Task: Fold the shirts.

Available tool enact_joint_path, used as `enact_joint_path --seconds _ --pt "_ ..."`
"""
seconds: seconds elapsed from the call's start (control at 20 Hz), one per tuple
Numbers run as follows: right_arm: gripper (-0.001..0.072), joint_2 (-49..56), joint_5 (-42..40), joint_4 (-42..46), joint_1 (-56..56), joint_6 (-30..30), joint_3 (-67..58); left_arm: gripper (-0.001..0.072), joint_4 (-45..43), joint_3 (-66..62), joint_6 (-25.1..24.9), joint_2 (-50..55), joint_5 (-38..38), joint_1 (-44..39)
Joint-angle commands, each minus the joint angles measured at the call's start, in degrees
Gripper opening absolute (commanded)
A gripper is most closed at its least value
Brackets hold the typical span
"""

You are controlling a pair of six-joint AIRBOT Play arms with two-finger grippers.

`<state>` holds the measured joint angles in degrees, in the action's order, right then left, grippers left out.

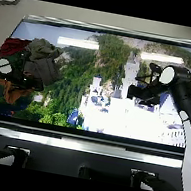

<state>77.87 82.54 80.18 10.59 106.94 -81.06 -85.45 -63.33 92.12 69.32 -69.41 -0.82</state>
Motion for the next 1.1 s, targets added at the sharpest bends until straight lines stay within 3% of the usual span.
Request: enact_joint_path --seconds 0.0,0.65,0.8,0.95,1.05 --pt "0.0669 0.02 0.0 -0.02 0.02 0.02 -0.04 0.0708 -0.02 0.02 -0.02 -0.02 0.0 0.04" --pt "0.0669 0.02 0.0 -0.02 0.02 0.02 -0.04 0.0708 -0.02 0.02 -0.02 -0.02 0.0 0.04" --pt "0.0669 0.02 0.0 -0.02 0.02 0.02 -0.04 0.0708 0.87 0.17 1.86 0.31 5.95 0.04" --pt "0.0669 0.02 -2.84 -0.02 0.02 0.02 -0.04 0.0708 4.5 0.0 4.11 0.28 5.97 0.04" --pt "0.0669 0.02 -3.37 -0.02 0.02 0.0 -0.04 0.0711 0.52 -3.72 2.99 0.2 5.16 0.83"
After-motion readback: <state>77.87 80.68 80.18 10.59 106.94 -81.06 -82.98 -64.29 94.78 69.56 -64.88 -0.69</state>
